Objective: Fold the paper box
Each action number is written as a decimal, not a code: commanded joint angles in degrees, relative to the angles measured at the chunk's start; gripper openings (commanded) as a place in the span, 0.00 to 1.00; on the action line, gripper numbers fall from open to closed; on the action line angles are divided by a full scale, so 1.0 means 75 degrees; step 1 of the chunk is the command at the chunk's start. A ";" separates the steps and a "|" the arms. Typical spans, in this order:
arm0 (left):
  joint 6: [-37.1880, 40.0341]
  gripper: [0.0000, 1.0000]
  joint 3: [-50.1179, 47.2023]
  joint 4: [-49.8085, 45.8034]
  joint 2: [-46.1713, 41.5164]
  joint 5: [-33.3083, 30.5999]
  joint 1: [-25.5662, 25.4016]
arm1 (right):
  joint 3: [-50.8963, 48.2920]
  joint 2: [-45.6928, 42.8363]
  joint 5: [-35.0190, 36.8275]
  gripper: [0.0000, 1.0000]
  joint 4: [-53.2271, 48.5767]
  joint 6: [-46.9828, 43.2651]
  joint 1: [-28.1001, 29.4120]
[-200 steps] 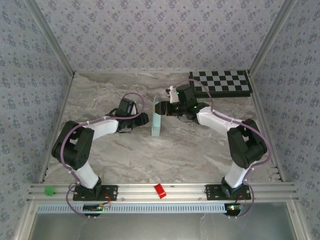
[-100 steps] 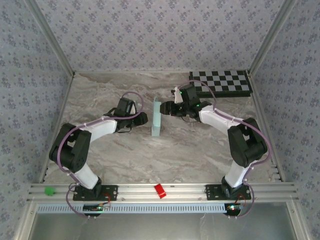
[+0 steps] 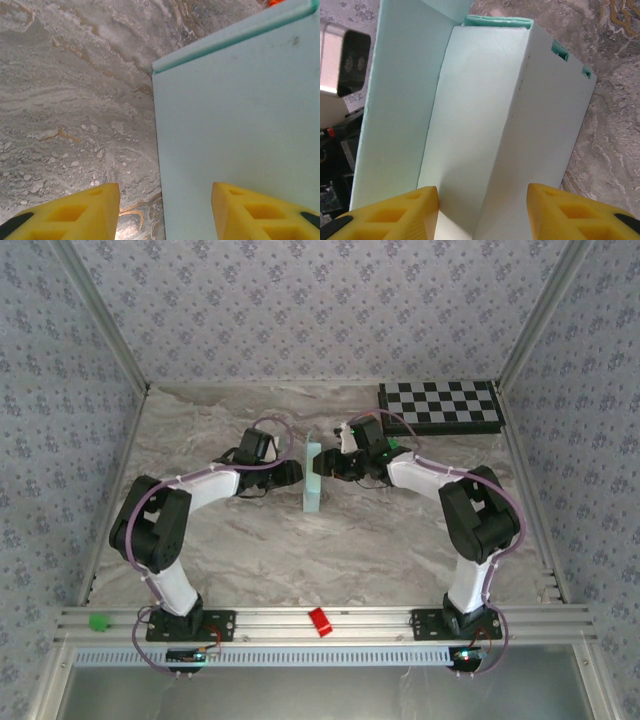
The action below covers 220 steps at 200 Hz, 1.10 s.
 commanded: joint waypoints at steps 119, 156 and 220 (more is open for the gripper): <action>0.0504 0.51 0.0701 -0.0954 -0.0195 -0.0511 0.0022 | 0.0468 -0.0426 0.1788 0.48 -0.1174 0.0351 0.0391; 0.0678 0.52 0.0908 -0.1372 -0.0525 -0.0899 0.0022 | 0.0829 -0.0848 0.1743 0.52 -0.1447 0.0044 0.0334; 0.0824 0.68 0.1091 -0.2065 -0.1325 -0.1804 -0.0217 | -0.0144 -0.1553 0.2507 0.51 -0.1753 -0.0209 0.0127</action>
